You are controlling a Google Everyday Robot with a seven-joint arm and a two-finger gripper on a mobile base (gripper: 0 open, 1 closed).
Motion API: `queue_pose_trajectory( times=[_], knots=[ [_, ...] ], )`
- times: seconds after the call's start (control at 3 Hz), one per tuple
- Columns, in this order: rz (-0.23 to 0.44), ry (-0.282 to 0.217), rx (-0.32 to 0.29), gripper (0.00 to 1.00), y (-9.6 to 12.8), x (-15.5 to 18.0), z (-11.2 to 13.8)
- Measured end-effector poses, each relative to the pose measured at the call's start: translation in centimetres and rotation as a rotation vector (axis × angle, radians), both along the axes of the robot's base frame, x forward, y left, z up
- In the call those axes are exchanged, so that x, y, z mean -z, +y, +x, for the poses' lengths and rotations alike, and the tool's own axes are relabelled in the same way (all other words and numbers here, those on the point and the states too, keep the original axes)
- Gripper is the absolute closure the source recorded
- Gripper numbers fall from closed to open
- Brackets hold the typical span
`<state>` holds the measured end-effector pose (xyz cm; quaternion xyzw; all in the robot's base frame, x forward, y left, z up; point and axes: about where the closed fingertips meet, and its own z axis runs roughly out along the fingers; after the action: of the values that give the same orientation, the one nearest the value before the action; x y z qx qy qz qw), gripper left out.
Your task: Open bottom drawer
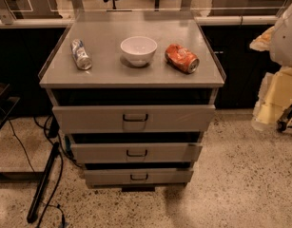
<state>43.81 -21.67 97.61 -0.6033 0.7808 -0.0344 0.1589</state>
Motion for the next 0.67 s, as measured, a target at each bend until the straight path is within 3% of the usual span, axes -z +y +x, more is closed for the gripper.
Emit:
queue_pose_trajectory(
  times=[0.67],
  knots=[
    [-0.003, 0.007, -0.005, 0.0, 0.1, 1.9, -0.3]
  ],
)
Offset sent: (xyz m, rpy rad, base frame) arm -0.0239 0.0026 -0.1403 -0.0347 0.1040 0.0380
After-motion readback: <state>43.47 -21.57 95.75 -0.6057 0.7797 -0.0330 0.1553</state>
